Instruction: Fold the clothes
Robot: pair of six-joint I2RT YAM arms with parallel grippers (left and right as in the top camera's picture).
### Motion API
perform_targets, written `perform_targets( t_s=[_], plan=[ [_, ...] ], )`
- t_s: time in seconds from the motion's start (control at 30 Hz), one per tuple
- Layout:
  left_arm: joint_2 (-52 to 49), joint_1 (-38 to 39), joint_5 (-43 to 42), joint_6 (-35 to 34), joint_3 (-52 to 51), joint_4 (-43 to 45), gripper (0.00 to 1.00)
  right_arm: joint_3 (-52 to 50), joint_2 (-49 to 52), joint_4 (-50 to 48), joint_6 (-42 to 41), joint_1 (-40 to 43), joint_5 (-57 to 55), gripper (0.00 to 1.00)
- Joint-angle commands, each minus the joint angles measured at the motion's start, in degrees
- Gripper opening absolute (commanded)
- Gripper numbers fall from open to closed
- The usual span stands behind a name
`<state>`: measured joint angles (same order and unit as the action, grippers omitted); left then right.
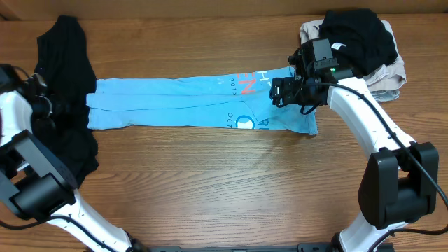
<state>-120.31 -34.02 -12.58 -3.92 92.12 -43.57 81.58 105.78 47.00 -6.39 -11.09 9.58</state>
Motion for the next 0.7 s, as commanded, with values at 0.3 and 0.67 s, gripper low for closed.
perform_targets(
  t_s=[0.3, 0.67],
  plan=[
    [-1.29, 4.11, 5.11, 0.90, -5.88, 7.50, 0.04, 0.50, -0.22, -0.35, 0.24, -0.11, -0.52, 0.98],
    [-3.56, 4.04, 7.21, 0.59, -6.10, 8.04, 0.04, 0.50, -0.22, -0.35, 0.24, -0.11, -0.52, 0.98]
  ],
)
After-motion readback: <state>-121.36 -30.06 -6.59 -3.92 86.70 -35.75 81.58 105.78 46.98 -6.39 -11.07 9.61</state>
